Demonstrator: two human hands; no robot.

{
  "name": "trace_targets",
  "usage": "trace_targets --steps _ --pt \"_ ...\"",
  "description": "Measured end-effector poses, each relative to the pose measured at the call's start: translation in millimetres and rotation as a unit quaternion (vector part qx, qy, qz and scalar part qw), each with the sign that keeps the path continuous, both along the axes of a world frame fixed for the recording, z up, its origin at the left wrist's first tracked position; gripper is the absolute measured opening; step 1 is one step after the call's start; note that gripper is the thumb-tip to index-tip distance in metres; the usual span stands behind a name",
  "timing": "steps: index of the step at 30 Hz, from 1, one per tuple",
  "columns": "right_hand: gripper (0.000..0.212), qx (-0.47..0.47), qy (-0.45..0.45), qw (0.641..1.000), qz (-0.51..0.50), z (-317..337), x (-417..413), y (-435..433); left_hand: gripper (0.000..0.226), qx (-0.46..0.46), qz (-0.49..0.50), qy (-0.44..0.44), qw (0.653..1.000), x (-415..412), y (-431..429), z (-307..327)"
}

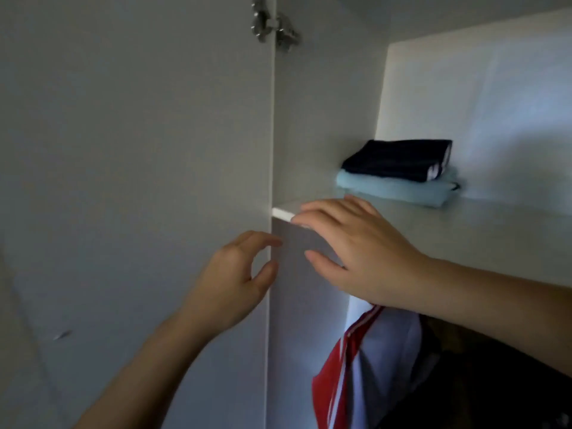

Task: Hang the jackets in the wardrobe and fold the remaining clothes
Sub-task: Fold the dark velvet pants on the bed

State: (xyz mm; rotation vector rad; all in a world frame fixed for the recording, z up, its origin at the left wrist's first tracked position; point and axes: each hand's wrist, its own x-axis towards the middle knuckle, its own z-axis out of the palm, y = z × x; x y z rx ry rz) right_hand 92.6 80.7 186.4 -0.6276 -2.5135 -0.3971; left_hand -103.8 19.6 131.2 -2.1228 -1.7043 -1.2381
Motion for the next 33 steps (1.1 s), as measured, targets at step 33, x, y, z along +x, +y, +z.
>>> trace_targets --steps 33 --pt "0.028 -0.442 -0.3 0.441 0.721 -257.1 -395.4 -827.3 0.02 0.201 0.836 -0.295 0.417 -47.6 -866.9 -205.5"
